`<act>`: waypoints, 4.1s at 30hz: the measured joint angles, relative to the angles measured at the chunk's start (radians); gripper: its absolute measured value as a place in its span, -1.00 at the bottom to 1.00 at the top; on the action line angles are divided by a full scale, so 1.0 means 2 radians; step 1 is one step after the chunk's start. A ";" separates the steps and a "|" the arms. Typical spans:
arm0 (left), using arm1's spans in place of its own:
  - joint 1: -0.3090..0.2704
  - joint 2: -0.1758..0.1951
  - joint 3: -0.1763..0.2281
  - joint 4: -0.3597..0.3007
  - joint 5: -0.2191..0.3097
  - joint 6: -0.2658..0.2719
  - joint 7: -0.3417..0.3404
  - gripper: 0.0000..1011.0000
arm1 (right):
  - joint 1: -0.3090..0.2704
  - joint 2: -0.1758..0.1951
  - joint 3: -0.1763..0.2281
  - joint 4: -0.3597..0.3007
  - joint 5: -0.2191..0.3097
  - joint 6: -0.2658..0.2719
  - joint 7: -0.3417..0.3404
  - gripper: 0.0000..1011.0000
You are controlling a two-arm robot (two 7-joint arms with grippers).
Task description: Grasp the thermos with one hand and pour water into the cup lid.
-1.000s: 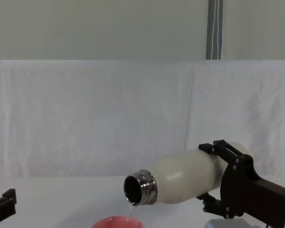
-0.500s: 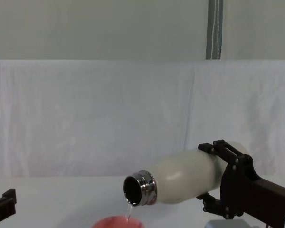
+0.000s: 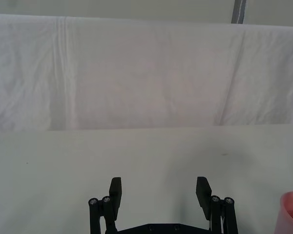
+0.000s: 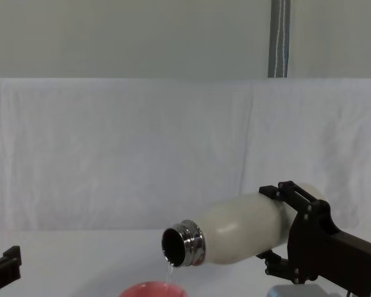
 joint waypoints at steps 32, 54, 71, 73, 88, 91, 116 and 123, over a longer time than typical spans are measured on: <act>0.000 0.000 0.000 0.000 0.000 0.000 0.000 0.98 | 0.000 0.002 -0.002 -0.002 -0.002 0.001 0.000 0.89; 0.000 0.000 0.000 0.000 0.000 0.000 0.000 0.98 | -0.001 0.002 -0.002 -0.003 -0.003 0.002 0.000 0.88; 0.000 0.000 0.000 0.000 0.000 0.000 0.000 0.98 | -0.001 0.003 -0.002 -0.006 -0.005 0.004 0.001 0.89; 0.000 0.000 0.000 0.000 0.000 0.000 0.000 0.98 | 0.000 0.003 -0.002 -0.006 -0.005 0.004 0.001 0.89; 0.000 0.000 0.000 0.000 0.000 0.000 0.000 0.98 | 0.002 0.003 -0.004 -0.004 -0.007 0.004 0.001 0.89; 0.000 0.000 0.000 0.000 0.000 0.000 0.000 0.98 | 0.002 0.002 -0.004 -0.004 -0.007 0.005 0.001 0.89; 0.000 0.000 0.000 0.000 0.000 0.000 0.000 0.98 | 0.001 0.002 -0.006 -0.005 -0.008 0.006 0.001 0.89; 0.000 0.000 0.000 0.000 0.000 0.000 0.000 0.98 | 0.001 0.003 -0.006 -0.005 -0.008 0.006 0.001 0.89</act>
